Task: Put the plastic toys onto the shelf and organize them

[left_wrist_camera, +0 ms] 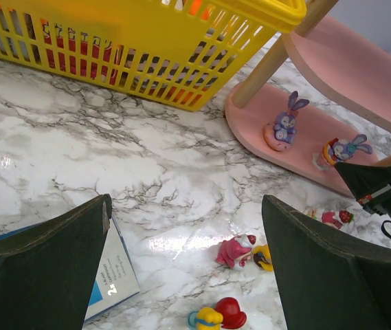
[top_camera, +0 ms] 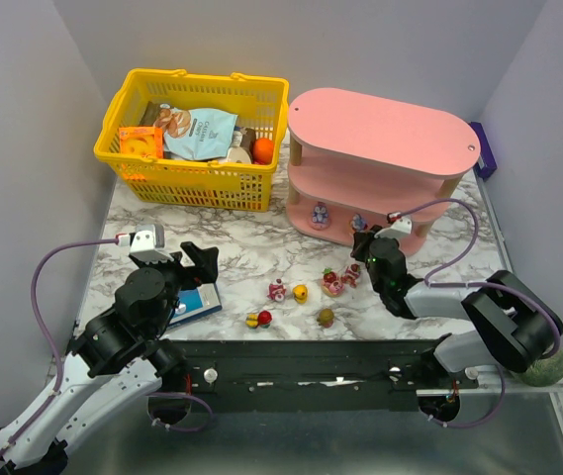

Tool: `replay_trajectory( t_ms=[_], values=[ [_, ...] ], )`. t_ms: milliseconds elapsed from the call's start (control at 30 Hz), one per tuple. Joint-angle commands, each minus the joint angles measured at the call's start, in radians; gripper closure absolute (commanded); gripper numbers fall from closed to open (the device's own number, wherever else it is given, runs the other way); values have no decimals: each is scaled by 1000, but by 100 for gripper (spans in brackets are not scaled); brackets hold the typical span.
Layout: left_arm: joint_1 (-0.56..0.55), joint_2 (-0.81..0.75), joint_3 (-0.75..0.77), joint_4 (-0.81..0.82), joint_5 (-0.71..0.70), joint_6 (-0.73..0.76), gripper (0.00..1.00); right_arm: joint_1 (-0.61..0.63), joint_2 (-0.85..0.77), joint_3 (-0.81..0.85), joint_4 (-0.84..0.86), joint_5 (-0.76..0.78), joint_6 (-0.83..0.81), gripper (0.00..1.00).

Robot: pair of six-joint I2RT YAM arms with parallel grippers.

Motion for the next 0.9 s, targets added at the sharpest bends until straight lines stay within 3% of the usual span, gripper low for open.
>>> replay_trajectory(
  t_ms=[0, 567, 867],
  values=[
    [1, 4, -2, 4, -5, -3, 1, -21, 18, 13, 41, 65, -5, 99],
    [1, 9, -2, 4, -4, -5, 1, -39, -35, -10, 17, 39, -30, 99],
    [-1, 1, -8, 15, 10, -5, 1, -39, -319, 20, -348, -125, -40, 99]
  ],
)
